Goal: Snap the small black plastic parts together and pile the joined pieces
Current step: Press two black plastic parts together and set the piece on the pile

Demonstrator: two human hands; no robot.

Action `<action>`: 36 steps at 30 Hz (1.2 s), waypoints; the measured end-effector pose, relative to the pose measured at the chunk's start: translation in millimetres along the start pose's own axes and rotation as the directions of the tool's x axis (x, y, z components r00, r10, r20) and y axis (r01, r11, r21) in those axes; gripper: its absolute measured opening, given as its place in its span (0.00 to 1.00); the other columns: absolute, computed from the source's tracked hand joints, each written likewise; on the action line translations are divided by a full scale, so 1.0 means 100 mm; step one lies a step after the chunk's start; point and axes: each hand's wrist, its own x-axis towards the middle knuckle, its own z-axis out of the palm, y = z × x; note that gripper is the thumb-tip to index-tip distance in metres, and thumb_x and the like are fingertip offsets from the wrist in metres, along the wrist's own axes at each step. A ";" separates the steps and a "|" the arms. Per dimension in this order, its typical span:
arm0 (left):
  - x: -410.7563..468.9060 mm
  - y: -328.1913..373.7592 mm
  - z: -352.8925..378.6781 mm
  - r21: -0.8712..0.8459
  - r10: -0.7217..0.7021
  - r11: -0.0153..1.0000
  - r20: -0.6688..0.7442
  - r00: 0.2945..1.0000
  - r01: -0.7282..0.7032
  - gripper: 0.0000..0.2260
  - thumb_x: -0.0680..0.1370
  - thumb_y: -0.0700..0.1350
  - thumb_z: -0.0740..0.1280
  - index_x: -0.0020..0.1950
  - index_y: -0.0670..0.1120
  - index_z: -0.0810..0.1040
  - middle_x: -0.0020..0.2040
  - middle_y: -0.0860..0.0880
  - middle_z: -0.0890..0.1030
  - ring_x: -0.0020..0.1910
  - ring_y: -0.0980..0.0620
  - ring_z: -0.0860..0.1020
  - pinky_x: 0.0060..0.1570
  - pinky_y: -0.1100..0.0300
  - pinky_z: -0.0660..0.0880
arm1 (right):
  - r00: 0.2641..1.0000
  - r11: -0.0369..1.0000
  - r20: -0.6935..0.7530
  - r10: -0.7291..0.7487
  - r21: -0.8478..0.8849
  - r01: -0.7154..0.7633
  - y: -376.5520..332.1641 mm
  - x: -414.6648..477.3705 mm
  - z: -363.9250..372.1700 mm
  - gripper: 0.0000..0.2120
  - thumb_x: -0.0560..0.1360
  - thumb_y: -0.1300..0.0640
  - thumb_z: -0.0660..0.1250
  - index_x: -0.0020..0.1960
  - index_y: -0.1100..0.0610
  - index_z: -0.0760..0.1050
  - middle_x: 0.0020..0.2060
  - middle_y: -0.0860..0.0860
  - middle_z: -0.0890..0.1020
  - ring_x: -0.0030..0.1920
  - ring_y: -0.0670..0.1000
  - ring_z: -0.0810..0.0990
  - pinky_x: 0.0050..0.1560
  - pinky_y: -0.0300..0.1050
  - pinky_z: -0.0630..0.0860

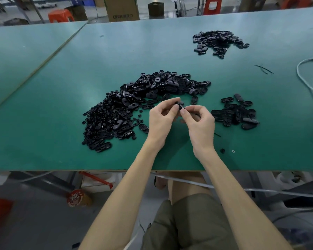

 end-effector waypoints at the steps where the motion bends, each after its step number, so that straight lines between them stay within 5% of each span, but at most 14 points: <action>1: 0.00 0.00 0.00 -0.004 0.000 1.000 -0.001 1.000 0.000 0.10 0.81 0.35 0.69 0.61 0.40 0.83 0.51 0.47 0.87 0.46 0.57 0.84 0.48 0.64 0.79 | 1.000 1.000 0.003 -0.005 -0.009 0.005 0.00 0.00 0.00 0.03 0.78 0.60 0.74 0.50 0.57 0.81 0.43 0.49 0.86 0.47 0.51 0.87 0.55 0.57 0.83; 7: -0.01 0.00 0.00 0.000 -0.004 1.000 -0.006 1.000 0.004 0.09 0.80 0.37 0.71 0.60 0.41 0.82 0.46 0.48 0.84 0.39 0.57 0.80 0.41 0.64 0.76 | 0.998 0.991 -0.062 -0.004 0.132 0.012 -0.05 -0.01 -0.04 0.05 0.79 0.65 0.73 0.48 0.57 0.79 0.44 0.51 0.85 0.48 0.53 0.88 0.45 0.42 0.81; 13: -0.02 0.03 0.01 0.003 -0.017 1.000 0.046 0.999 0.017 0.08 0.80 0.37 0.71 0.59 0.40 0.84 0.47 0.49 0.86 0.36 0.58 0.79 0.39 0.66 0.75 | 0.999 0.990 -0.047 0.003 0.144 0.003 -0.05 0.00 -0.05 0.06 0.76 0.65 0.75 0.47 0.55 0.81 0.42 0.50 0.86 0.46 0.47 0.84 0.52 0.45 0.80; 18: -0.03 0.04 0.00 -0.023 -0.001 1.000 0.036 0.999 0.002 0.10 0.80 0.34 0.71 0.60 0.39 0.84 0.48 0.48 0.86 0.36 0.59 0.79 0.39 0.67 0.75 | 1.000 0.994 -0.012 -0.027 0.101 0.028 -0.04 -0.01 -0.05 0.14 0.77 0.68 0.73 0.55 0.52 0.83 0.43 0.50 0.88 0.49 0.49 0.86 0.57 0.44 0.81; 25: -0.03 0.03 0.01 -0.004 0.020 1.000 0.043 0.999 -0.020 0.09 0.79 0.34 0.71 0.59 0.39 0.84 0.47 0.50 0.86 0.39 0.60 0.82 0.42 0.69 0.76 | 0.999 0.994 -0.029 -0.029 0.105 0.032 -0.03 -0.01 -0.03 0.08 0.78 0.65 0.73 0.51 0.52 0.85 0.47 0.50 0.89 0.52 0.50 0.87 0.58 0.47 0.82; 32: -0.02 0.02 0.00 0.009 0.039 0.999 0.082 0.996 -0.040 0.10 0.80 0.34 0.71 0.61 0.36 0.82 0.51 0.36 0.85 0.39 0.57 0.81 0.42 0.66 0.76 | 0.999 0.996 -0.024 -0.021 0.086 0.023 -0.02 0.01 -0.03 0.10 0.78 0.67 0.72 0.49 0.52 0.83 0.43 0.47 0.88 0.49 0.48 0.87 0.53 0.42 0.82; 36: 0.00 0.00 0.01 0.017 0.012 1.000 0.078 0.997 -0.013 0.10 0.79 0.33 0.71 0.60 0.36 0.82 0.48 0.44 0.85 0.38 0.59 0.80 0.40 0.66 0.76 | 0.999 0.998 -0.024 -0.034 0.056 0.036 -0.01 0.01 -0.03 0.11 0.79 0.67 0.72 0.48 0.51 0.83 0.42 0.46 0.88 0.48 0.48 0.87 0.52 0.41 0.81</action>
